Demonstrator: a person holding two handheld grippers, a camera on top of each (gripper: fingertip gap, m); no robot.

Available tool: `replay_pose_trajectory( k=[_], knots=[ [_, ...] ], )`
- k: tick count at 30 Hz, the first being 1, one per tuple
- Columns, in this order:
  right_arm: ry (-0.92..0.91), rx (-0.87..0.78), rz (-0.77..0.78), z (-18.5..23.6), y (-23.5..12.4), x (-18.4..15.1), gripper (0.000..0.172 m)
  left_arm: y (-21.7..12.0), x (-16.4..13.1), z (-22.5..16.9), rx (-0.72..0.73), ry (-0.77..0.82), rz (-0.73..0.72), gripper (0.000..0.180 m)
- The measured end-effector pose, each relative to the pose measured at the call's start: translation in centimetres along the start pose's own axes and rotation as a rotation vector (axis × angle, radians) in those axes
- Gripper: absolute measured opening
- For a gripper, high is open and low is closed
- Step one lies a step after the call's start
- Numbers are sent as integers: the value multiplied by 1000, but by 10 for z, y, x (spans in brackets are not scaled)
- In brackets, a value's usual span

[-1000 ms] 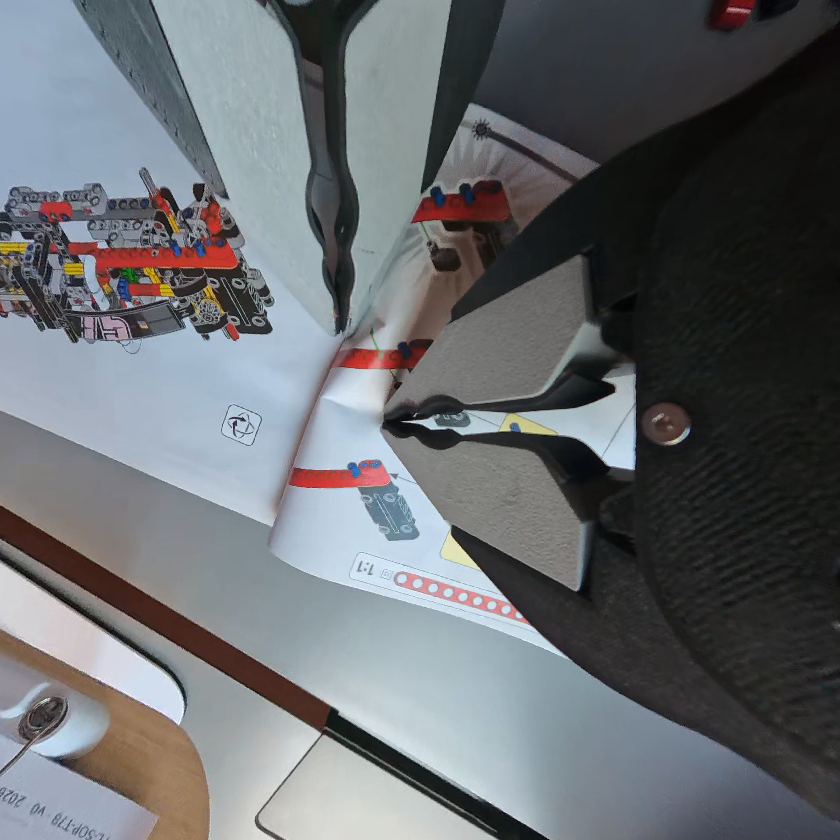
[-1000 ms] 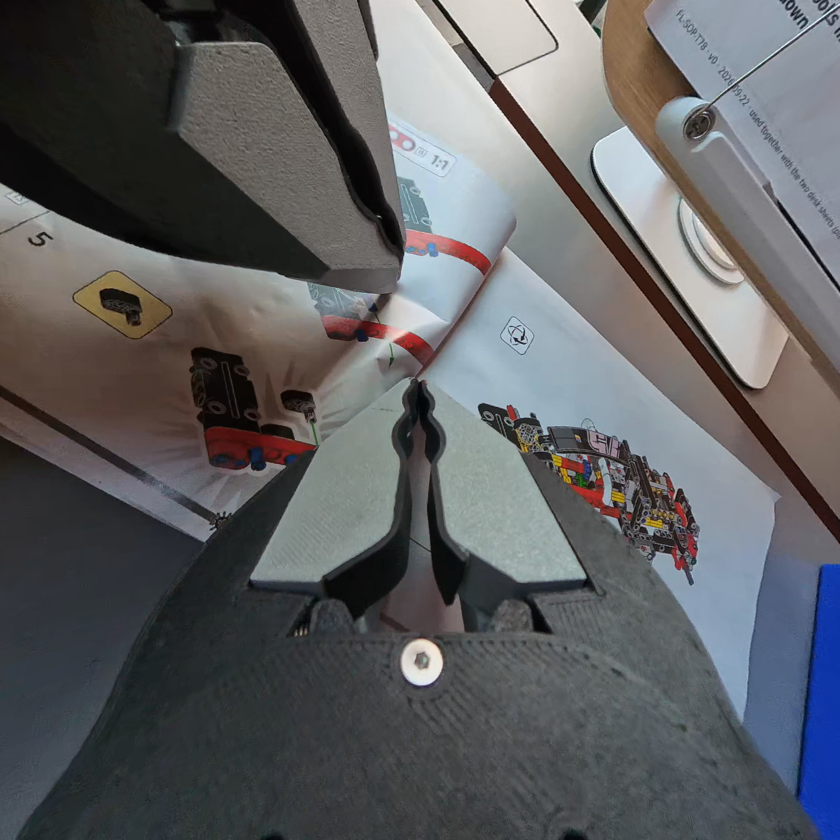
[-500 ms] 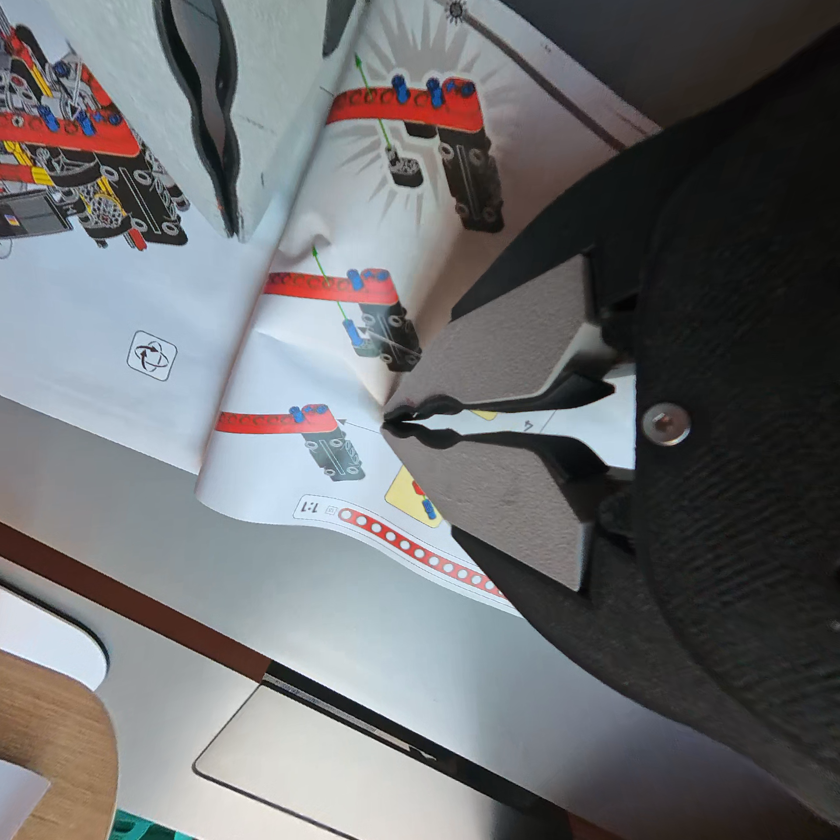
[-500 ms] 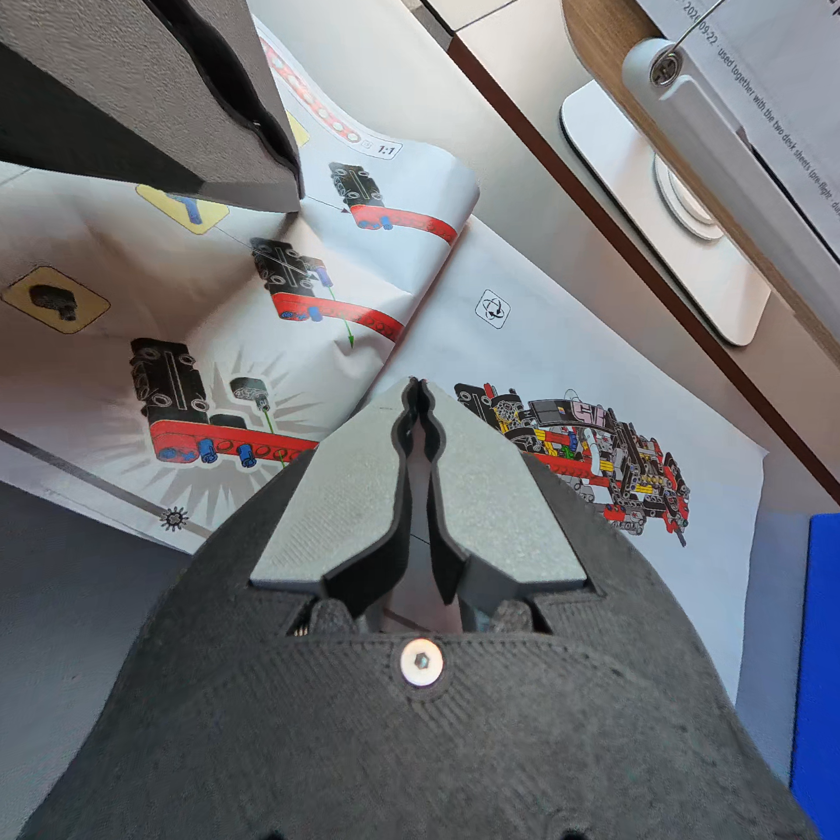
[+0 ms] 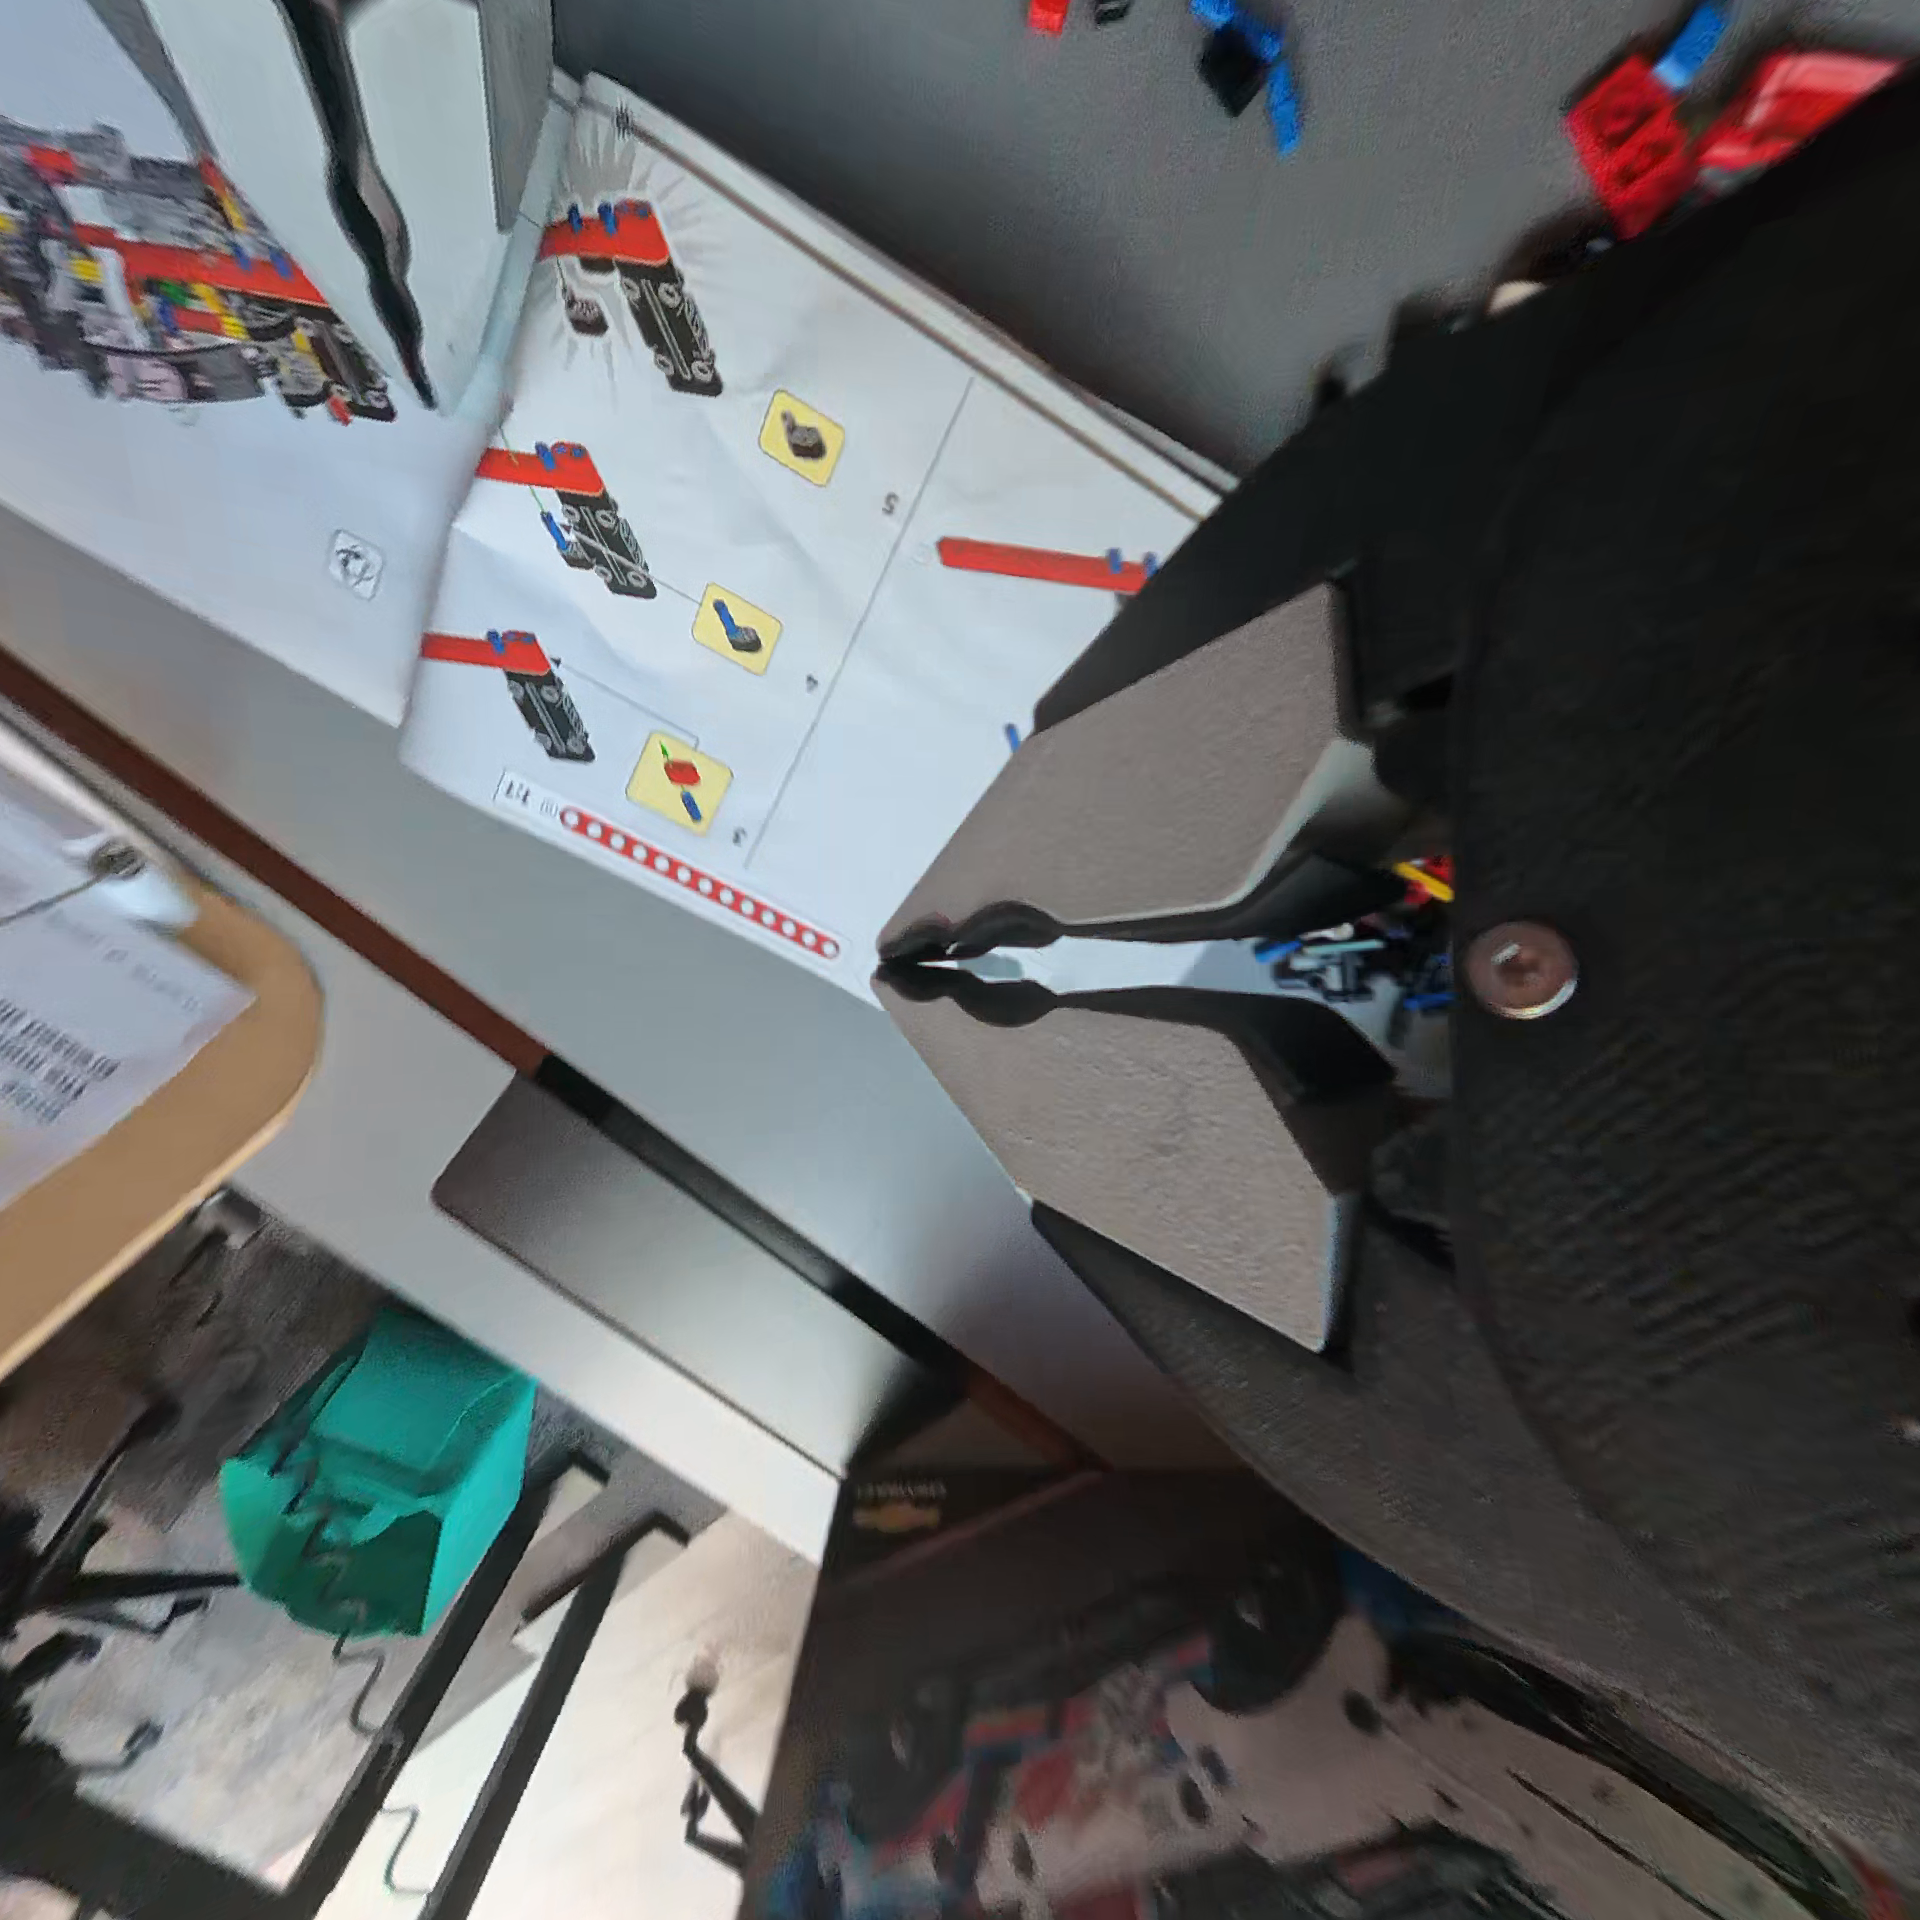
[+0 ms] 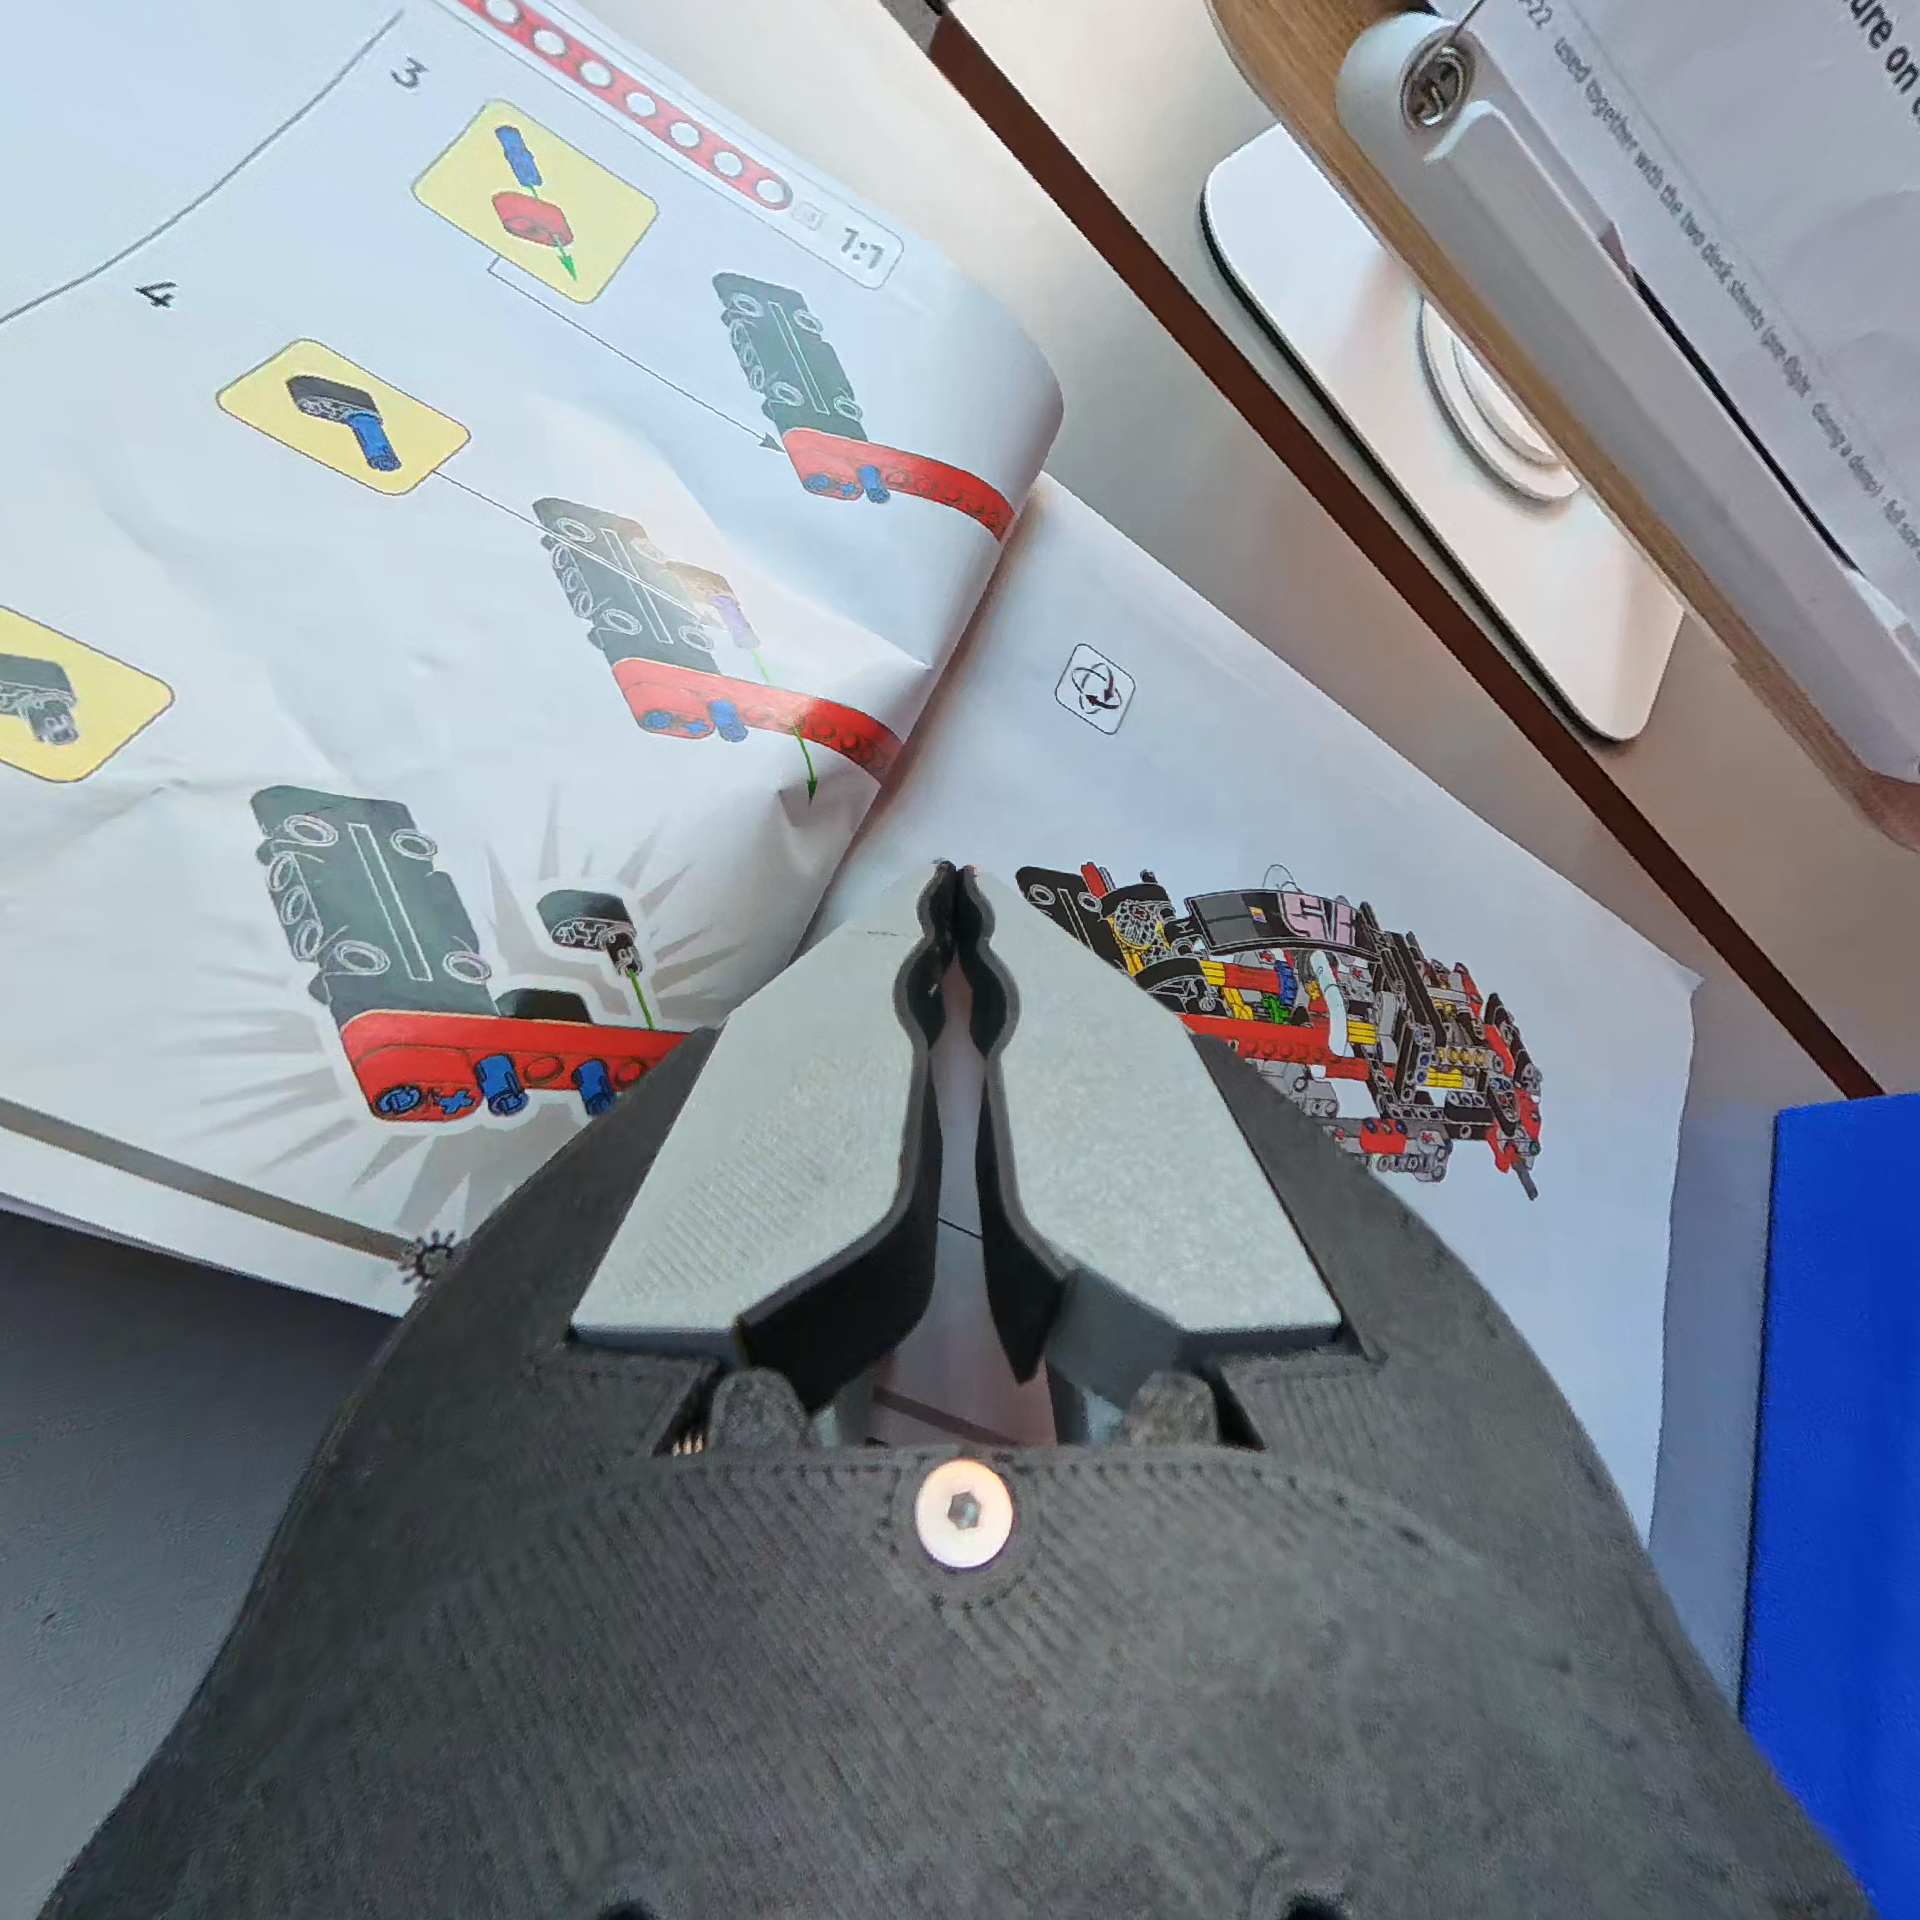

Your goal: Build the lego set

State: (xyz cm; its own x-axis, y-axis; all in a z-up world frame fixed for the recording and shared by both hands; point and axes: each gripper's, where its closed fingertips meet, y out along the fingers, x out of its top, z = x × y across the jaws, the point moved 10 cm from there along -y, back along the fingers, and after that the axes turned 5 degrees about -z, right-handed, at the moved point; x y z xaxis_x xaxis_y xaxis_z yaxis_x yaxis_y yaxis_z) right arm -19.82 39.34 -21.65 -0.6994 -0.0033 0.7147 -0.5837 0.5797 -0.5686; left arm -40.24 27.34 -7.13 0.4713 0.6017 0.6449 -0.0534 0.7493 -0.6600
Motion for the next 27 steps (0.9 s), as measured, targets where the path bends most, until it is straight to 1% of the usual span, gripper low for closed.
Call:
replay_pose_trajectory(
  k=[3, 6, 9, 13, 15, 17, 19, 22, 24, 27],
  knots=[
    [24, -6, 11, -2, 0, -1, 0, -57, -5, 13, 60, -21, -65, 0],
    [19, -23, 24, -5, 0, -2, 0, -95, -19, 9, 101, -22, -84, 0],
    [20, -39, 30, -10, -1, -6, 0, -117, -40, -6, 73, -61, -111, 0],
    [3, -72, 45, -15, -4, -11, 0, -125, -74, -28, 85, -72, -61, 0],
    [22, -91, 55, -18, -5, -13, 0, -122, -88, -36, 81, -100, -54, 0],
    [43, -109, 63, -19, -5, -13, 0, -112, -98, -44, 26, -158, -51, 0],
    [46, -129, 63, -19, -6, -14, 0, -92, -105, -51, -10, -176, -20, 0],
    [48, -158, 60, -19, -8, -16, 0, -52, -113, -60, -63, -174, 23, 0],
    [61, -159, 54, -19, -9, -17, 0, -29, -117, -60, -92, -170, 48, 0],
    [93, -154, 52, -22, -11, -18, 0, -4, -119, -54, -104, -168, 65, 0]
  ],
)
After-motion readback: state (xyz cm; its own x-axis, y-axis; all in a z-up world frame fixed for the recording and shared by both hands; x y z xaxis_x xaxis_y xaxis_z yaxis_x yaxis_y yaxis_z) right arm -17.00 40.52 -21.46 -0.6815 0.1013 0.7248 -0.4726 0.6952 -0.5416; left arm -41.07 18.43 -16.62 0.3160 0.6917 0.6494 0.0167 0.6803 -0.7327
